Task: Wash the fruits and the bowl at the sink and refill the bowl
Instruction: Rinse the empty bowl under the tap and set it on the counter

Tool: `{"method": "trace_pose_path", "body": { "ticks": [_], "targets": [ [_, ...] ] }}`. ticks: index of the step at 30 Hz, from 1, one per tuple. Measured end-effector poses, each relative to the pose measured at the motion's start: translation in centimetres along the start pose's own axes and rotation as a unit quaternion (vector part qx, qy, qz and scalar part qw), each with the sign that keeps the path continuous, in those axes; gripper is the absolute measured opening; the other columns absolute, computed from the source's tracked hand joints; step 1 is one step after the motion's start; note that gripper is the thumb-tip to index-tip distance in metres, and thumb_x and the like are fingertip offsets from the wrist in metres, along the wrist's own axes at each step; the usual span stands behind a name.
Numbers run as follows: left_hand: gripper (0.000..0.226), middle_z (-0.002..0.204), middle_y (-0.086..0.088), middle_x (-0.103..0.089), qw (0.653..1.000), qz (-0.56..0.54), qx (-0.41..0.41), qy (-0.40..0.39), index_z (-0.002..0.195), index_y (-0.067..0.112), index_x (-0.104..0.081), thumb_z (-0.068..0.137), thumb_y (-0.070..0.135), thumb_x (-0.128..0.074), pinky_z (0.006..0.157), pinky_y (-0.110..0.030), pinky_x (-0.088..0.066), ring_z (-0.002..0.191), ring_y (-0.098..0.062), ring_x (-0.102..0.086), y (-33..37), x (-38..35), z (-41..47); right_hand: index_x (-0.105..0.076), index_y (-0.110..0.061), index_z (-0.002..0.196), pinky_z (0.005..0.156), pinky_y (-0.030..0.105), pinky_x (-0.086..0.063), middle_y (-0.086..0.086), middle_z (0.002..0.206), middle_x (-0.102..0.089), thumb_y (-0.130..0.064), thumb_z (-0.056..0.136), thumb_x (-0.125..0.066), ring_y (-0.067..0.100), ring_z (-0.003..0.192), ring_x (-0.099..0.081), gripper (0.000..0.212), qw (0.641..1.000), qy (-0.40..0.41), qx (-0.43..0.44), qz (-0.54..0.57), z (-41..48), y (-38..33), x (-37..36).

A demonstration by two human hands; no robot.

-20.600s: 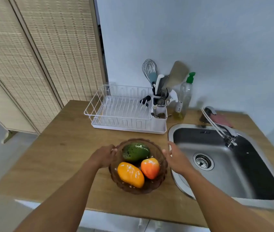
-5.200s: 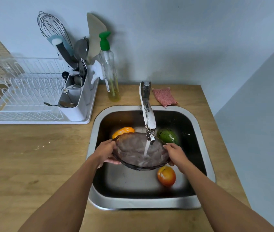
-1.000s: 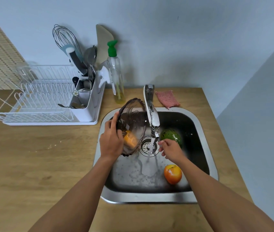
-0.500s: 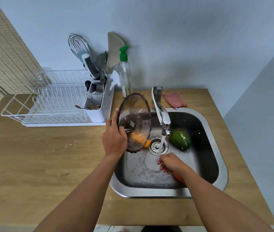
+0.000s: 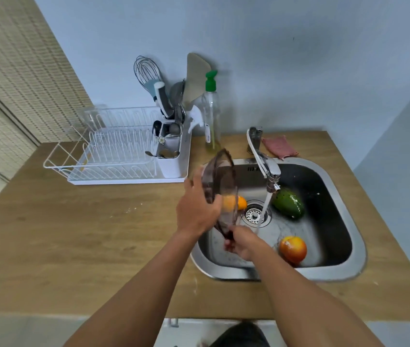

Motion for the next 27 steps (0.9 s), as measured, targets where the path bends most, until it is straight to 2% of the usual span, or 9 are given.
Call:
{"method": "trace_pose_path", "body": {
  "ticks": [2,4,8,13,17,20,22,25,27],
  "targets": [
    [0.078,0.132,-0.012,-0.042,0.998,0.009,0.021,-0.053,0.149,0.031,-0.020,0.082,0.042,-0.058,0.084,-0.041,-0.048,0.101,-0.037,-0.061,-0.9,-1.2,-0.2,-0.060,-0.006,0.099,0.045,0.026,-0.043,0.007,0.066,-0.054,-0.006,0.096,-0.039,0.014,0.043,-0.043,0.020,0.997,0.071,0.024,0.003,0.3,0.2,1.7],
    [0.075,0.135,-0.012,-0.042,0.996,-0.004,0.042,-0.073,0.150,0.031,-0.021,0.084,0.040,-0.055,0.090,-0.042,-0.047,0.110,-0.038,-0.058,-1.8,-1.6,-0.4,-0.057,-0.010,0.109,0.046,0.027,-0.046,0.010,0.080,-0.060,-0.010,0.098,-0.037,0.018,0.051,-0.048,0.023,0.991,0.128,0.050,-0.006,0.1,0.1,3.1],
    [0.067,0.126,-0.013,-0.048,0.994,-0.036,0.074,-0.075,0.146,0.029,-0.028,0.085,0.040,-0.053,0.095,-0.042,-0.044,0.112,-0.037,-0.056,-2.8,-1.9,-0.9,-0.057,-0.005,0.100,0.048,0.030,-0.049,0.012,0.070,-0.053,-0.006,0.096,-0.036,0.017,0.049,-0.046,0.022,0.990,0.130,0.037,0.048,-0.2,0.8,3.8],
    [0.075,0.124,-0.011,-0.045,0.995,-0.023,0.069,-0.062,0.149,0.030,-0.024,0.083,0.050,-0.054,0.093,-0.043,-0.047,0.108,-0.037,-0.057,-3.1,-1.0,-1.7,-0.053,-0.007,0.078,0.056,0.032,-0.049,0.006,0.052,-0.038,-0.004,0.097,-0.035,0.007,0.025,-0.033,0.027,0.991,0.090,0.020,0.093,-1.9,1.4,2.1],
    [0.078,0.128,-0.010,-0.045,0.997,-0.043,0.043,-0.052,0.153,0.028,-0.018,0.086,0.044,-0.055,0.092,-0.038,-0.045,0.111,-0.032,-0.055,-2.5,0.4,-1.4,-0.057,-0.006,0.094,0.054,0.032,-0.050,0.009,0.066,-0.051,-0.005,0.097,-0.034,0.011,0.038,-0.042,0.023,0.985,0.118,0.076,0.104,-2.2,0.0,1.9],
    [0.080,0.132,-0.009,-0.044,0.998,-0.049,0.018,-0.040,0.150,0.028,-0.022,0.082,0.042,-0.061,0.088,-0.033,-0.041,0.112,-0.029,-0.054,-1.7,1.3,-1.6,-0.055,-0.009,0.083,0.052,0.030,-0.047,0.008,0.059,-0.043,-0.005,0.094,-0.036,0.014,0.040,-0.036,0.022,0.989,0.107,0.066,0.075,-2.3,-0.2,1.7],
    [0.075,0.129,-0.010,-0.046,0.996,-0.069,0.035,-0.039,0.148,0.028,-0.025,0.083,0.037,-0.060,0.091,-0.034,-0.042,0.112,-0.031,-0.055,-2.2,1.5,-1.7,-0.055,-0.007,0.086,0.054,0.033,-0.049,0.011,0.060,-0.047,-0.003,0.093,-0.036,0.015,0.037,-0.039,0.021,0.987,0.118,0.082,0.066,-2.4,-0.5,2.1],
    [0.066,0.124,-0.005,-0.053,0.990,-0.112,0.047,-0.068,0.145,0.032,-0.029,0.085,0.029,-0.056,0.096,-0.039,-0.047,0.110,-0.025,-0.055,-4.3,1.2,-2.1,-0.055,-0.006,0.104,0.056,0.035,-0.049,0.017,0.082,-0.063,-0.005,0.097,-0.037,0.011,0.032,-0.047,0.019,0.984,0.120,0.124,0.038,-2.5,-0.9,2.4],
    [0.057,0.124,0.002,-0.057,0.984,-0.152,0.064,-0.060,0.141,0.031,-0.037,0.087,0.028,-0.053,0.095,-0.040,-0.049,0.109,-0.019,-0.056,-6.2,2.1,-2.4,-0.052,-0.006,0.100,0.052,0.034,-0.045,0.015,0.074,-0.059,-0.008,0.097,-0.041,0.015,0.038,-0.045,0.012,0.984,0.111,0.139,0.008,-2.8,-1.0,2.4]
  ]
}}
Point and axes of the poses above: each hand's wrist, its own z-axis towards the middle knuckle, its own x-axis out of the back of the hand, y = z × x, the point moved 10 cm from there along z, towards the middle knuckle
